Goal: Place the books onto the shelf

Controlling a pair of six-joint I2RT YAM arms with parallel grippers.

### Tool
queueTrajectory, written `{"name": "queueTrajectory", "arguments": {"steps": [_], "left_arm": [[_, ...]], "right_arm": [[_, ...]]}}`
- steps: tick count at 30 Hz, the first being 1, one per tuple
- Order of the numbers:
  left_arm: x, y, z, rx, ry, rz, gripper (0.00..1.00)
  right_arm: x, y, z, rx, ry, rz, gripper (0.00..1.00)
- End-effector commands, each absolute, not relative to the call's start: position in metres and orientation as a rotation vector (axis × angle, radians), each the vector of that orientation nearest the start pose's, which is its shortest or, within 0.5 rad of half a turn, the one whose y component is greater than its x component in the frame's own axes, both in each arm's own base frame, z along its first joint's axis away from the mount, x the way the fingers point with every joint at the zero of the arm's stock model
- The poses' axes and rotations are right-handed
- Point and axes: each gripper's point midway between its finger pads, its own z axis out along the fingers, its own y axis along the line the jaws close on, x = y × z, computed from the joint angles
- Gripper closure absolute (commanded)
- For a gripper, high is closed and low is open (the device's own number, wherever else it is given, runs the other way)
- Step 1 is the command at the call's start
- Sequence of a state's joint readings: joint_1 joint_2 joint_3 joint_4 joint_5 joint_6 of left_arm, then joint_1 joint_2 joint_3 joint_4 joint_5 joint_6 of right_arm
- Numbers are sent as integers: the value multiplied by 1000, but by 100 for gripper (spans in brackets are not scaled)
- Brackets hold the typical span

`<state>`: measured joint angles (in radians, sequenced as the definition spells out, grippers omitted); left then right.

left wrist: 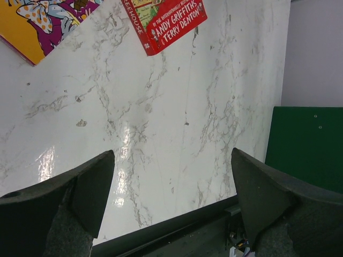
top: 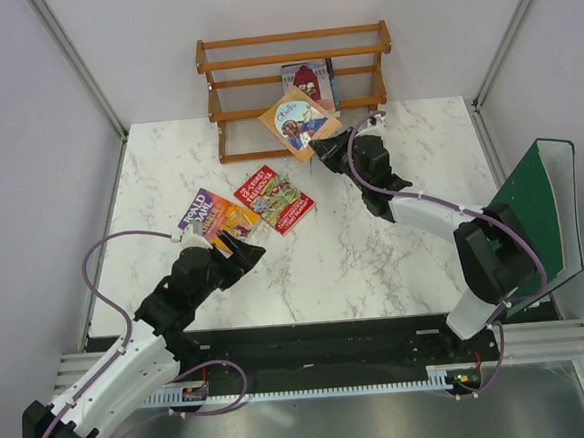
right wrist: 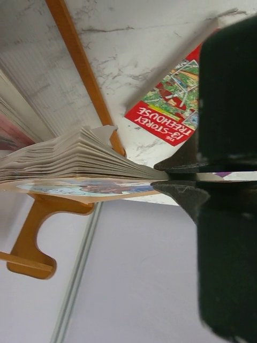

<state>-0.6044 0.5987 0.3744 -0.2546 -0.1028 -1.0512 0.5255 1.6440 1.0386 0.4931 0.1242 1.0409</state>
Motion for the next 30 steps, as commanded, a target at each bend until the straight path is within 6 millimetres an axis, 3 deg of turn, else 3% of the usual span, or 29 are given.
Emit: {"name": "queueTrajectory", "arguments": {"steps": [1, 6, 16, 20, 30], "left_arm": [[212, -166, 142, -501, 2079, -886, 5], [211, -165, 140, -496, 2085, -877, 4], [211, -163, 146, -471, 2069, -868, 5], [211, -160, 149, -455, 2065, -844, 5], [210, -157, 149, -445, 2060, -834, 5]], "right_arm": [[471, 272, 291, 555, 1559, 1157, 100], [486, 268, 300, 558, 1529, 1196, 100], [521, 255, 294, 676, 1469, 1217, 100], [533, 256, 307, 692, 1432, 1223, 100], [559, 245, 306, 785, 1421, 1111, 100]]}}
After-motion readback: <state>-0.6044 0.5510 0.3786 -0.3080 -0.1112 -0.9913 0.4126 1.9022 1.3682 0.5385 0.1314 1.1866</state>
